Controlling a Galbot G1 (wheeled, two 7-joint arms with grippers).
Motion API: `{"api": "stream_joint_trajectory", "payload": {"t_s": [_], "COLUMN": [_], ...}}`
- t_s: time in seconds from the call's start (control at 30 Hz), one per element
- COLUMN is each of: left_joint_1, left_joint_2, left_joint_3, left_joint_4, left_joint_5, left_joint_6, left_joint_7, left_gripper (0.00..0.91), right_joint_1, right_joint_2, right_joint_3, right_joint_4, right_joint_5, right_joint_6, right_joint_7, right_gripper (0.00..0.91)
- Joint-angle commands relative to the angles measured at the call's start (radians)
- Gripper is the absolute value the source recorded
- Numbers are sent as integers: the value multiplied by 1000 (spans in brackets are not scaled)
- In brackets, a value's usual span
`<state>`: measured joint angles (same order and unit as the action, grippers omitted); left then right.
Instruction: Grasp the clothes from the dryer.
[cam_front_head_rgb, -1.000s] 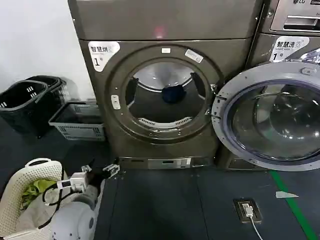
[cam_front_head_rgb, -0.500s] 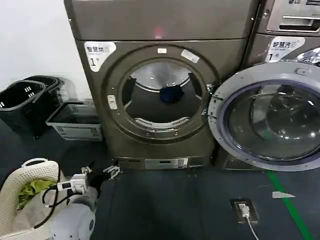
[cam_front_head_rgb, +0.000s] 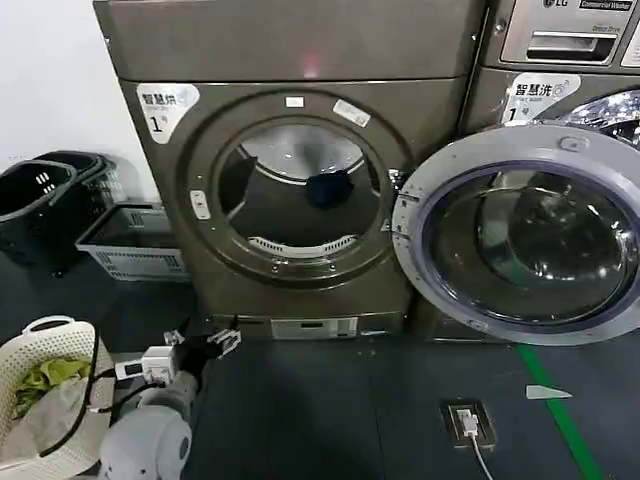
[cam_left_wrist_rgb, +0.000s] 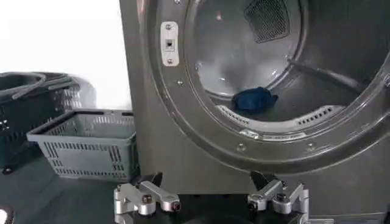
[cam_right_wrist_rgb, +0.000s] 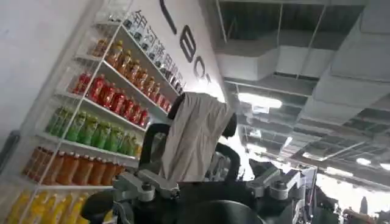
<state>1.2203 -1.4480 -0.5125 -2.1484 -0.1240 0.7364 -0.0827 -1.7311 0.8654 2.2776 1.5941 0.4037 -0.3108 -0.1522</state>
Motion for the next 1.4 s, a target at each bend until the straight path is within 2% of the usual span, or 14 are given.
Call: {"api": "stream_joint_trajectory", "payload": {"t_s": [0.03,0.77,1.07,1.4], "left_joint_1": [-12,-17,-7,-3], "left_joint_2": [-7,-9,-5,-4], "left_joint_3": [5,8,14,22], "left_joint_4": [6,12,1,0], "left_joint_5": [-1,13,25,25], "left_joint_6": [49,49,49,49], "left_joint_7": [-1,5,20,17], "left_gripper": [907,907,907,907], "right_joint_1": [9,8,1,-15], "right_joint_2": [-5,-3,0,-1], "right_joint_3": [-5,1,21,43], "right_joint_4": [-5,-17,-23,-34], "right_joint_5": [0,0,30,55], "right_joint_6": [1,25,42,57], "right_joint_7": [0,-2,45,62], "right_gripper": [907,907,907,907]}}
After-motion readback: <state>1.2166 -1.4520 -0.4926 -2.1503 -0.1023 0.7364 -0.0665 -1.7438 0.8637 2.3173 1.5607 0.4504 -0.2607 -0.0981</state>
